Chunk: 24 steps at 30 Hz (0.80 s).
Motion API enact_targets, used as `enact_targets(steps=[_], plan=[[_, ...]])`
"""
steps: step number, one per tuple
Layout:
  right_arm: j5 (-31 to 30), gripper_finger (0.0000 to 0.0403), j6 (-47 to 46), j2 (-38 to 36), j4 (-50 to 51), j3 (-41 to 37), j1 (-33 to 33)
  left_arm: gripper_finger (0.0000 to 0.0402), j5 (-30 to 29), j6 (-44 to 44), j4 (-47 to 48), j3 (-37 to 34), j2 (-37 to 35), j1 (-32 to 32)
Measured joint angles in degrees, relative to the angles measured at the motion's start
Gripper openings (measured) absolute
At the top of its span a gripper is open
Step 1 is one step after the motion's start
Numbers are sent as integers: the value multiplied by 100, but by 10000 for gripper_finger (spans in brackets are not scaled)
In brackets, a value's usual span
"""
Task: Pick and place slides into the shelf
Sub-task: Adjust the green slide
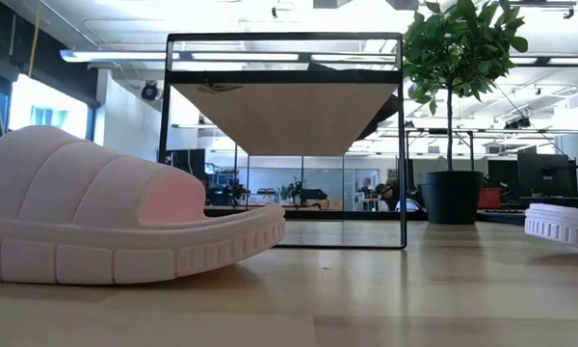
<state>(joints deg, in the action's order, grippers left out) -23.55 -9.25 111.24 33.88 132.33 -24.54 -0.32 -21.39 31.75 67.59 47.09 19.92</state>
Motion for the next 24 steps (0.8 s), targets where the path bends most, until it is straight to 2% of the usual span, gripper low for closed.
enact_targets(steps=[3,8,12,16,20,24], plan=[[289,35,-170,394,-490,-9,-74,189,148,-4,34,2,60,0],[1326,36,-531,996,-1474,-10,10,189,209,-11,61,2,72,0],[1870,35,-435,1280,-2323,-20,178,188,225,-131,61,0,34,0],[2723,35,-489,1544,-3277,4,484,188,217,-142,-32,2,-49,0],[3276,35,-574,1997,-3910,-19,750,188,-149,-135,-162,4,-184,-2],[3576,35,-636,2315,-5158,-23,912,188,-603,-127,-53,4,-289,0]])
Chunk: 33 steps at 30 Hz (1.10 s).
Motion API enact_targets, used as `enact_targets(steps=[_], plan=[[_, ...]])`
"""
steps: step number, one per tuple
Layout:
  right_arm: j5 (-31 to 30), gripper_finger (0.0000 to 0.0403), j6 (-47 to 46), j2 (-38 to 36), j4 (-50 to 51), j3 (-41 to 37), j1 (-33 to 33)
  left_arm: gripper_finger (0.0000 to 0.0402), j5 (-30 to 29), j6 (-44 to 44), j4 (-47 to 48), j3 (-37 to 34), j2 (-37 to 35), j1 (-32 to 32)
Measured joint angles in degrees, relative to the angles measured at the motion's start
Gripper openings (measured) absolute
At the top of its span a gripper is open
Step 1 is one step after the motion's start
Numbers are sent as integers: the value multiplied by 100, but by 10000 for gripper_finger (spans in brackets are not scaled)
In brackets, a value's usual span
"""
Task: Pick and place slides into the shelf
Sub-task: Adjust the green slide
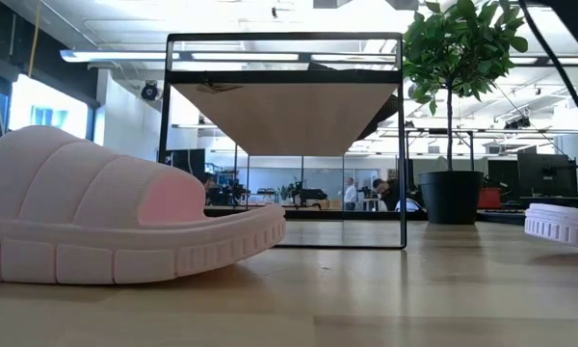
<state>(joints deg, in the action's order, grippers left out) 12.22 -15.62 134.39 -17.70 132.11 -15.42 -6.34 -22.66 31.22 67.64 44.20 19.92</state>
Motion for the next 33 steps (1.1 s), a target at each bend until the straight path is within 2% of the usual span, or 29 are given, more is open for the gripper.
enact_targets(steps=[4,7,13,20,27,31,33], plan=[[297,35,-91,195,-1148,20,193,188,-215,139,232,0,-120,0],[301,35,34,163,-1056,7,356,188,-226,224,389,0,-199,-2],[204,35,845,-590,345,11,589,188,-203,387,607,0,-361,-4],[-648,35,2075,-1488,2210,15,627,188,-180,519,682,0,-435,-6],[-702,35,2319,-1699,2515,3,964,188,75,547,708,0,-308,-7],[-512,35,2264,-2240,2698,3,1283,188,180,620,756,0,-229,-7],[-633,35,2256,-2586,2926,23,1401,188,203,623,763,0,-183,-7]])
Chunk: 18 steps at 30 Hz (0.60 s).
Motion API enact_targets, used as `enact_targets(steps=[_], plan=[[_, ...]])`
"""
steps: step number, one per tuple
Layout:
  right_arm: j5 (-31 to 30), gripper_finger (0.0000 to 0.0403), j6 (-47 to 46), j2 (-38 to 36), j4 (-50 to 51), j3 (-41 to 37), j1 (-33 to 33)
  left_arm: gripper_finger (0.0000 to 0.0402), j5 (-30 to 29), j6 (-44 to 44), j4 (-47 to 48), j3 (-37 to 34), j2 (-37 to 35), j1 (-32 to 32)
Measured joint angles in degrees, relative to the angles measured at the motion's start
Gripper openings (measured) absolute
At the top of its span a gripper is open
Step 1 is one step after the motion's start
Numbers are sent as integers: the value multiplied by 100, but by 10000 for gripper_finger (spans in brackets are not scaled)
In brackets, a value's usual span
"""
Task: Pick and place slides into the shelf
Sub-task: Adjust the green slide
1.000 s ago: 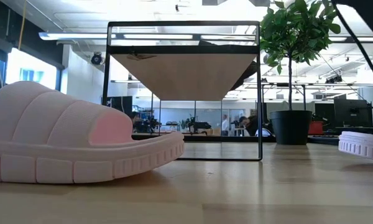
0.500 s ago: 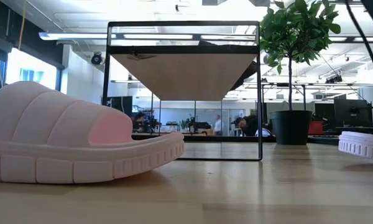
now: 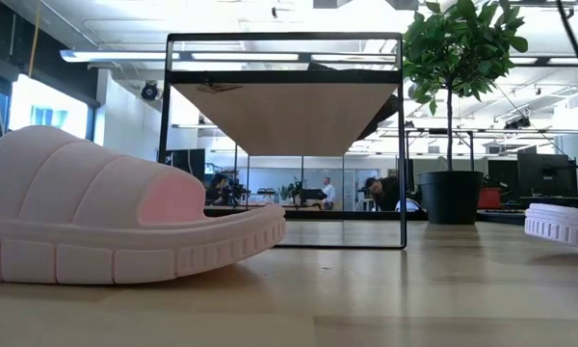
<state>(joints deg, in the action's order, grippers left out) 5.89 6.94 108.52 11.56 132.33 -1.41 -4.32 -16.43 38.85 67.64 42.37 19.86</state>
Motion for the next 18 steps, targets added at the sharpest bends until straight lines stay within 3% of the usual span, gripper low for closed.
enact_targets(steps=[8,18], plan=[[-1420,35,-99,-1327,2099,-11,-90,189,-4,0,-238,-1,175,0],[-3163,35,-1713,-2167,5307,-11,-849,189,44,-136,-795,0,435,0]])
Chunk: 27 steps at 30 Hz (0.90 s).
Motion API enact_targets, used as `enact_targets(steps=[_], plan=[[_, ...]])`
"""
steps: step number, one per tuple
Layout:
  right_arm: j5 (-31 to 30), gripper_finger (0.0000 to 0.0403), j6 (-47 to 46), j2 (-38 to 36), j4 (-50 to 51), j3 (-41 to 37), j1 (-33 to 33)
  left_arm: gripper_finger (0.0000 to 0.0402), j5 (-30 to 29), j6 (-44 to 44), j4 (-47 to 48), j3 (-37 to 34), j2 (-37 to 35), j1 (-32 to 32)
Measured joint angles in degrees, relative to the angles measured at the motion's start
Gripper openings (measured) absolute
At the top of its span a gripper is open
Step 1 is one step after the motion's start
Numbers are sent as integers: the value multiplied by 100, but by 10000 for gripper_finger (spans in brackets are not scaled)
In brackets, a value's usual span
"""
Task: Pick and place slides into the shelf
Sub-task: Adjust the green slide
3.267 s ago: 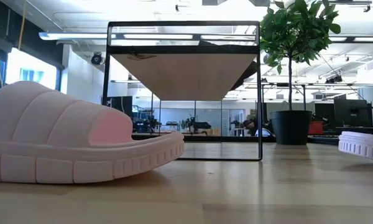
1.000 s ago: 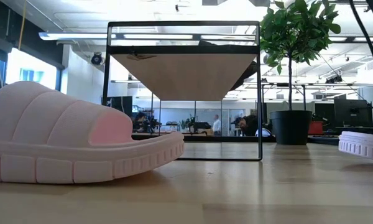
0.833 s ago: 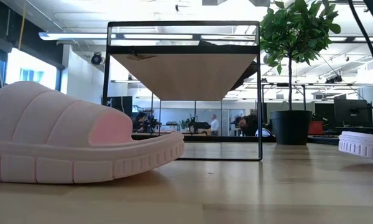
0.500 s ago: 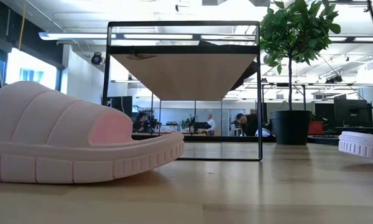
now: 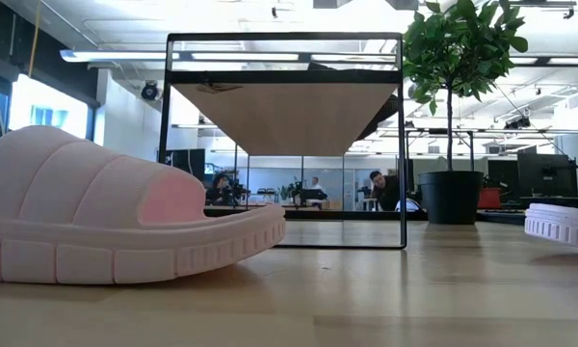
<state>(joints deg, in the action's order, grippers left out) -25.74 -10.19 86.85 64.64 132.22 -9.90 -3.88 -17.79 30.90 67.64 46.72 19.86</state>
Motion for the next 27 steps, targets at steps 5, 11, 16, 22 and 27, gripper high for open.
enact_targets(steps=[5,11,16,22,27], plan=[[-777,35,-1167,-144,1360,0,-545,189,46,-60,-120,0,231,0],[-1577,35,-2578,-253,2470,-74,-1334,189,50,-59,-141,0,541,0],[-1734,35,-3711,-792,1922,-1901,-1899,189,214,-106,-335,0,795,0],[-1600,35,-4011,-2189,-1435,-5212,-2303,189,372,-143,-721,0,884,0],[-1020,35,-2086,-2918,-5473,-7215,-2012,188,391,-143,-777,0,885,0]])
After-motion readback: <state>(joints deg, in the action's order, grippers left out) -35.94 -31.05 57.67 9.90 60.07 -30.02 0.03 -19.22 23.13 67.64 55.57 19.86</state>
